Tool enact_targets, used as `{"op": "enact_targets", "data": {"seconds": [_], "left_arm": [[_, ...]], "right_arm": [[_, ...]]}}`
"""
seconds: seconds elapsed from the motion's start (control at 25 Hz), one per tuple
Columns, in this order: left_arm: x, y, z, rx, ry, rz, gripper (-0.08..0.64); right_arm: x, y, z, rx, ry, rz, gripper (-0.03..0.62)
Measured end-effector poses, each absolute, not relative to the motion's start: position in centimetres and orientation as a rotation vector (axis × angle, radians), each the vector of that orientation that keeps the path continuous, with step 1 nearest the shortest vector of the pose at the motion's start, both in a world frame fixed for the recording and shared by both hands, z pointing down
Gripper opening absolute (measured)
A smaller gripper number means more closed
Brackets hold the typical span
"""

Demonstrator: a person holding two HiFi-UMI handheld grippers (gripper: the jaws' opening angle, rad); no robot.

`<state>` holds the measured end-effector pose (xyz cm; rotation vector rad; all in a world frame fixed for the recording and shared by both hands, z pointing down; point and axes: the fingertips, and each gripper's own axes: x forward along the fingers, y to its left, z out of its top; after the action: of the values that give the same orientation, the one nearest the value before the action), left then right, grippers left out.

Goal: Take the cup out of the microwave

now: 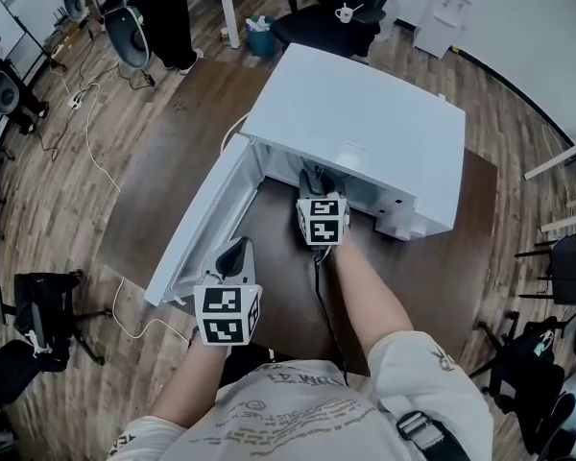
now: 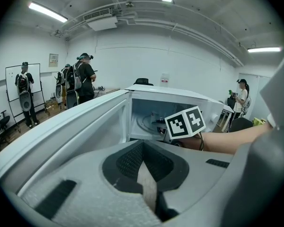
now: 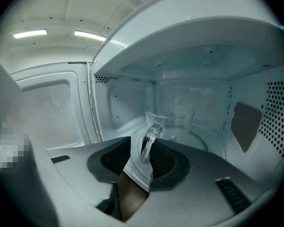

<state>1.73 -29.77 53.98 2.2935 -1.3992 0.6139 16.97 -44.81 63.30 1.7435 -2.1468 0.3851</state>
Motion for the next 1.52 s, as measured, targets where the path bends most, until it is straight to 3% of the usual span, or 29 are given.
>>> {"op": "enact_targets", "data": {"seconds": [0.12, 0.2, 0.4, 1.52], "left_arm": [[1.4, -29.6, 53.9, 2.287, -1.411, 0.617, 0.014], [1.2, -29.4, 54.0, 2.281, -1.42, 0.62, 0.014], [0.3, -28.8, 54.2, 2.259, -1.441, 0.636, 0.014], [1.0, -28.7, 51.1, 2.342, -1.437, 0.558, 0.014]], "right_arm": [[16.5, -44.9, 63.3, 1.744, -2.143, 0.362, 0.124], [16.2, -45.0, 63.3, 1.725, -2.138, 0.311, 0.077], [15.7, -45.3, 63.1, 1.708, -2.142, 0.22, 0.051], [12.4, -37.5, 57.5, 1.766, -2.19, 0.188, 0.04]]}}
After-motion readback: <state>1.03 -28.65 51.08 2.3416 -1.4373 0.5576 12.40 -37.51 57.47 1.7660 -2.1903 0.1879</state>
